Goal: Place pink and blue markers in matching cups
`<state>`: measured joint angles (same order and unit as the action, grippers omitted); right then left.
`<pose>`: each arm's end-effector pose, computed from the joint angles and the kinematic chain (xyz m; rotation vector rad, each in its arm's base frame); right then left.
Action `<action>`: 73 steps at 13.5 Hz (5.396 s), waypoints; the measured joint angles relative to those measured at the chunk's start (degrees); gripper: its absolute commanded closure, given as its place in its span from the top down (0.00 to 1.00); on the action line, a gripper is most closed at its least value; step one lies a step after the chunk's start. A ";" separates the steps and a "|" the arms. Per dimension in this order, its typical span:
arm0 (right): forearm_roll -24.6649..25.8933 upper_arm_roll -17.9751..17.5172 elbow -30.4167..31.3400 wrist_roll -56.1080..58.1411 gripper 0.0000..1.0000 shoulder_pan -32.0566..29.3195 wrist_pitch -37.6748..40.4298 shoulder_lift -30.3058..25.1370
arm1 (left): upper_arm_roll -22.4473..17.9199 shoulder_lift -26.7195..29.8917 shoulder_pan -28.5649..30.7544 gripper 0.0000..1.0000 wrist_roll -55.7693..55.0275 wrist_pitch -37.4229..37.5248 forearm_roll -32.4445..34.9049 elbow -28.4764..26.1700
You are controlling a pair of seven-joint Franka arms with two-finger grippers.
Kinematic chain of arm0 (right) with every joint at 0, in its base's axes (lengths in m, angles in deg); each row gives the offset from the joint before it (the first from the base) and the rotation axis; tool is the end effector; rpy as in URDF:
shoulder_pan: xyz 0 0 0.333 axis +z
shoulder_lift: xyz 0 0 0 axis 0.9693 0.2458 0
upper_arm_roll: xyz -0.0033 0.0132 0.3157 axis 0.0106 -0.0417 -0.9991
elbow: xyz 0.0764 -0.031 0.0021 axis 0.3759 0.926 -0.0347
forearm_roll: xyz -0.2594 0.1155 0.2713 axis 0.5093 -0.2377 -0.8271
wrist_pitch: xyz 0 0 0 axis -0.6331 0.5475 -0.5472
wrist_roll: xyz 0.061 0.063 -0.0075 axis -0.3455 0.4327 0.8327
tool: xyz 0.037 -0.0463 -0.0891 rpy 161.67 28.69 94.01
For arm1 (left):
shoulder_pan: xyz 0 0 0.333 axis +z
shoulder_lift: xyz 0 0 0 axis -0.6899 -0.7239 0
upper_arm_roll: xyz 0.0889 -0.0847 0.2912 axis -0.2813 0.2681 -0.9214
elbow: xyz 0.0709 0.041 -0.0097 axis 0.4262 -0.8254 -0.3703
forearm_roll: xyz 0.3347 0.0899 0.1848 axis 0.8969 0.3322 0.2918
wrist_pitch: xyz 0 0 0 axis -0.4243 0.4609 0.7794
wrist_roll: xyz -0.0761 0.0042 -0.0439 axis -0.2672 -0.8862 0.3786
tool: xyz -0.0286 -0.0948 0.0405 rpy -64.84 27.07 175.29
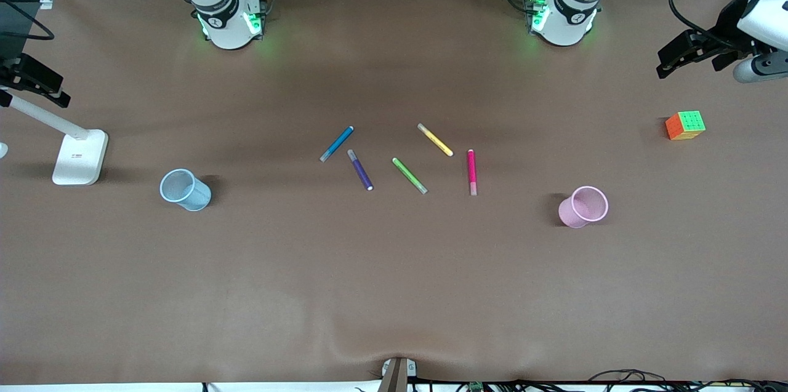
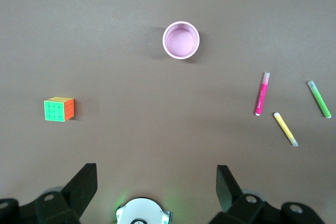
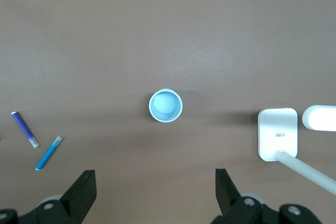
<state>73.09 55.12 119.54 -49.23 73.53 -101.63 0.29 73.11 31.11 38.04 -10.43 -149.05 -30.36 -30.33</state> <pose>0.5362 -0.0343 0.6662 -3.1388 0.0427 -0.0638 0.4952 -0.0528 0.6530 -3.1009 -0.2001 0.0562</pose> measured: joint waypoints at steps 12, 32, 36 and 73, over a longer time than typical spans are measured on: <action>0.00 -0.22 0.06 0.00 1.00 0.01 0.12 0.07 | -0.02 -1.07 0.62 1.00 0.21 0.57 0.09 0.90; 0.00 -0.11 0.10 0.00 1.00 -0.19 0.25 0.09 | 3.22 -19.92 -5.08 1.00 -2.67 -8.53 -3.33 0.90; 0.00 -0.08 0.11 0.00 1.00 -0.33 0.27 0.11 | 3.40 -26.05 -9.29 1.00 -8.94 -14.27 -3.54 0.88; -0.03 -0.63 0.11 0.01 1.00 -2.77 -2.80 1.73 | 3.81 -52.19 -17.36 0.00 -18.33 -33.36 -10.99 4.52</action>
<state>73.07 54.50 119.65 -49.21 70.76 -104.43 2.02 76.92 -21.07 20.67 -28.76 -182.42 -41.35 -25.81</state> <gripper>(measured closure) 0.000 0.828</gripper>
